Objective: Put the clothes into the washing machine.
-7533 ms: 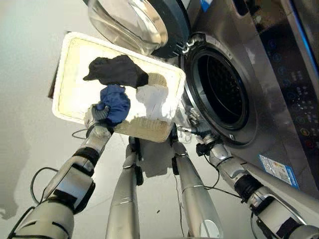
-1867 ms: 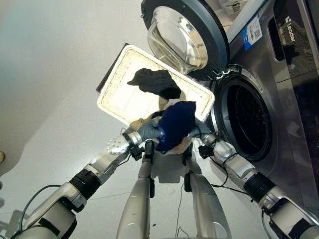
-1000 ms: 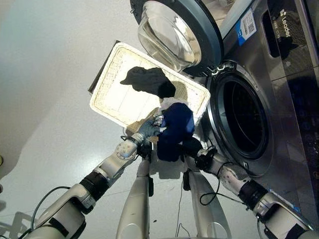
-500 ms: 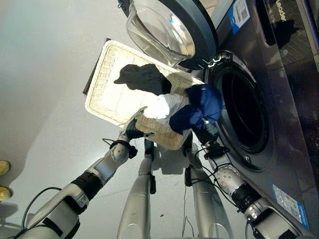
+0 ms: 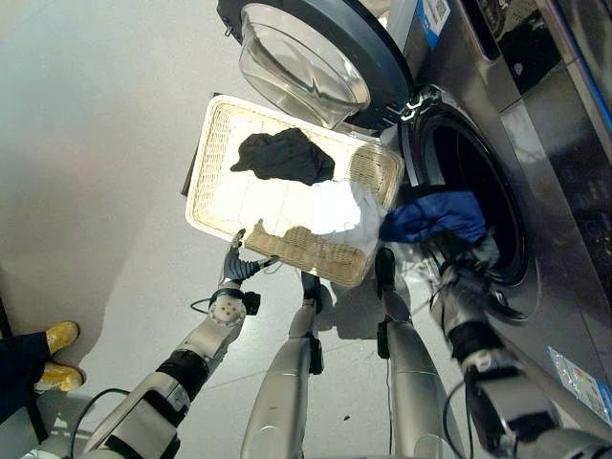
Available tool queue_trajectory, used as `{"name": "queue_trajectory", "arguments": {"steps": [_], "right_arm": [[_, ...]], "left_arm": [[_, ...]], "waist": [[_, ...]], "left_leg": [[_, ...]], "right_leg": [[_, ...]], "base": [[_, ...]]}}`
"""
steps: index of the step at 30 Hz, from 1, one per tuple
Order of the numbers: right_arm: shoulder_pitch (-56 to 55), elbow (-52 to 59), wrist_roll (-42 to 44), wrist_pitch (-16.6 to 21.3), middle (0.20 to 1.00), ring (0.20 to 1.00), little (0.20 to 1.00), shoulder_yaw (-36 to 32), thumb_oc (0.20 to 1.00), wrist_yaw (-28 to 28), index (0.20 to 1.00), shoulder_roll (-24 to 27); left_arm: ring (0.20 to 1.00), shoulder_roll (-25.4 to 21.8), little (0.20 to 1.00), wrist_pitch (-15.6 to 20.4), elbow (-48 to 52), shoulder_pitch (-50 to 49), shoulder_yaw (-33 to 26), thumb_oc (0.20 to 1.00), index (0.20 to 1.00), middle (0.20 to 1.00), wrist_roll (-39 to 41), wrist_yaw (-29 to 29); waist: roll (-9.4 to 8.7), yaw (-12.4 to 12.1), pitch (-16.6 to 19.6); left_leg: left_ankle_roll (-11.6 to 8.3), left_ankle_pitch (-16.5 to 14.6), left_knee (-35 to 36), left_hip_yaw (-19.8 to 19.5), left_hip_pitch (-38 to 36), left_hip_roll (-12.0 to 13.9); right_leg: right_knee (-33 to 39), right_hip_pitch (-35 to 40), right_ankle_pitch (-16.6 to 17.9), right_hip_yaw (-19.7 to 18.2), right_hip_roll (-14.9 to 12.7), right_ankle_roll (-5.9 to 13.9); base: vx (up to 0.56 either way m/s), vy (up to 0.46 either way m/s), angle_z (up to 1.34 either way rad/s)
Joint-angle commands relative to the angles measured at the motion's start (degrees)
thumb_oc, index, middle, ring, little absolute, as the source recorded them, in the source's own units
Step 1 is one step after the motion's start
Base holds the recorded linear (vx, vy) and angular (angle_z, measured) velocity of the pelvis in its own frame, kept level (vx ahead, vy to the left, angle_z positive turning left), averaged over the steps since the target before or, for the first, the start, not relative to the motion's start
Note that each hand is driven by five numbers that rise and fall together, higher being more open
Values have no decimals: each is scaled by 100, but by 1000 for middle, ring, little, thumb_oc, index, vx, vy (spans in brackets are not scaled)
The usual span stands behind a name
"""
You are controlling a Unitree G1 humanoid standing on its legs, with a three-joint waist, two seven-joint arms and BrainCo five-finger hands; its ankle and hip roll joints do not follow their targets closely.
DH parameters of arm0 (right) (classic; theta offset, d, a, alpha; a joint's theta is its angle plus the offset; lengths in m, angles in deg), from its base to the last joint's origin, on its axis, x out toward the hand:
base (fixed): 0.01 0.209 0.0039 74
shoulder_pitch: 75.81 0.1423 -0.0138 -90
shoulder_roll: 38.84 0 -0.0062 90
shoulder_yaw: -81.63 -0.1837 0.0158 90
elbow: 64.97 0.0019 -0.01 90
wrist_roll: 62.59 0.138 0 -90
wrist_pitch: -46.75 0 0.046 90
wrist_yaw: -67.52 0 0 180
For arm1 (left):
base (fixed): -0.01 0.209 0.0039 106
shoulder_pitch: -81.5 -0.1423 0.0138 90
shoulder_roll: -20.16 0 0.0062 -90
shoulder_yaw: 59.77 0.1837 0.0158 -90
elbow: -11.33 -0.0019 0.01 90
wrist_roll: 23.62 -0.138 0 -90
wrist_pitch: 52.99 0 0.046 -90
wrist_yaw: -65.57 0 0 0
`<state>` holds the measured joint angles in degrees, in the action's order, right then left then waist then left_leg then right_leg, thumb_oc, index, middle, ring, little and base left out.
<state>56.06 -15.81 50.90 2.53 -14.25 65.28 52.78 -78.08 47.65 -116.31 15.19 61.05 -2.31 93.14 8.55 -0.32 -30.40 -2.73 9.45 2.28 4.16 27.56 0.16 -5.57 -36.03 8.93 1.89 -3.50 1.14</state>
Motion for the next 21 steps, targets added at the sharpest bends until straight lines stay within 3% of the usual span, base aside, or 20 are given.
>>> {"name": "queue_trajectory", "arguments": {"steps": [1, 2, 3, 4, 5, 10, 16, 21], "right_arm": [[353, 498, -49, 1449, 200, 200, 200, -550, 200, 487, 200, 1156], [476, 519, -49, 1794, 511, 511, 511, -678, 511, 719, 511, 1381], [476, 519, -49, 1794, 511, 511, 511, -678, 511, 719, 511, 1381], [543, 543, -49, 2049, 1000, 1000, 1000, -780, 1000, 999, 1000, 1622], [768, 345, -49, 2226, 1000, 1000, 1000, -890, 1000, 1385, 1000, 2095], [1049, 448, -49, 1950, 1000, 1000, 1000, -896, 1000, 1463, 1000, 2556], [876, 912, -49, 1444, 1000, 1000, 1000, -918, 1000, 1227, 1000, 2003], [648, 446, -49, 525, 1000, 1000, 1000, -632, 1000, 796, 1000, 1527]], "left_arm": [[1000, -157, 1000, 127, 257, -217, -40, 1000, 1000, 1000, 102, -68], [1000, -257, 1000, 52, 383, -211, -32, 1000, 1000, 1000, 151, -87], [1000, -257, 1000, 52, 383, -211, -32, 1000, 1000, 1000, 151, -87], [1000, -402, 1000, -42, 501, -204, -41, 1000, 1000, 1000, 198, -161], [1000, -632, 1000, -196, 710, -109, 3, 1000, 1000, 1000, 236, -216], [1000, -941, 1000, -348, 934, 61, 101, 1000, 1000, 1000, 359, -214], [1000, -961, 1000, -261, 790, 324, 16, 1000, 1000, 1000, 226, 123], [1000, -890, 1000, -210, 715, 595, -109, 1000, 1000, 1000, -415, 875]], "waist": [[182, 133, 60], [166, 112, 60], [166, 112, 60], [134, 106, 60], [98, 88, 60], [101, 67, 60], [97, 76, 60], [94, 84, 60]], "left_leg": [[-33, -391, -561, -37, 374, -428], [-21, -353, -562, -52, 464, -424], [-21, -353, -562, -52, 464, -424], [-14, -359, -575, -75, 506, -423], [2, -335, -604, -121, 639, -429], [12, -323, -684, -189, 810, -469], [21, -349, -817, -188, 968, -501], [17, -346, -872, -140, 1044, -500]], "right_leg": [[-320, 74, -544, 394, 50, 318], [-313, 1, -492, 405, 65, 316], [-313, 1, -492, 405, 65, 316], [-322, -27, -491, 410, 79, 324], [-340, -130, -450, 420, 91, 332], [-373, -278, -412, 437, 82, 342], [-437, -402, -426, 471, 42, 342], [-474, -469, -435, 481, 42, 310]], "base": [[12, -58, 4], [6, -37, 3], [-16, -67, 5], [10, -97, 6], [10, -103, 8], [9, -50, 5], [4, -7, 1], [0, 0, 0]]}}
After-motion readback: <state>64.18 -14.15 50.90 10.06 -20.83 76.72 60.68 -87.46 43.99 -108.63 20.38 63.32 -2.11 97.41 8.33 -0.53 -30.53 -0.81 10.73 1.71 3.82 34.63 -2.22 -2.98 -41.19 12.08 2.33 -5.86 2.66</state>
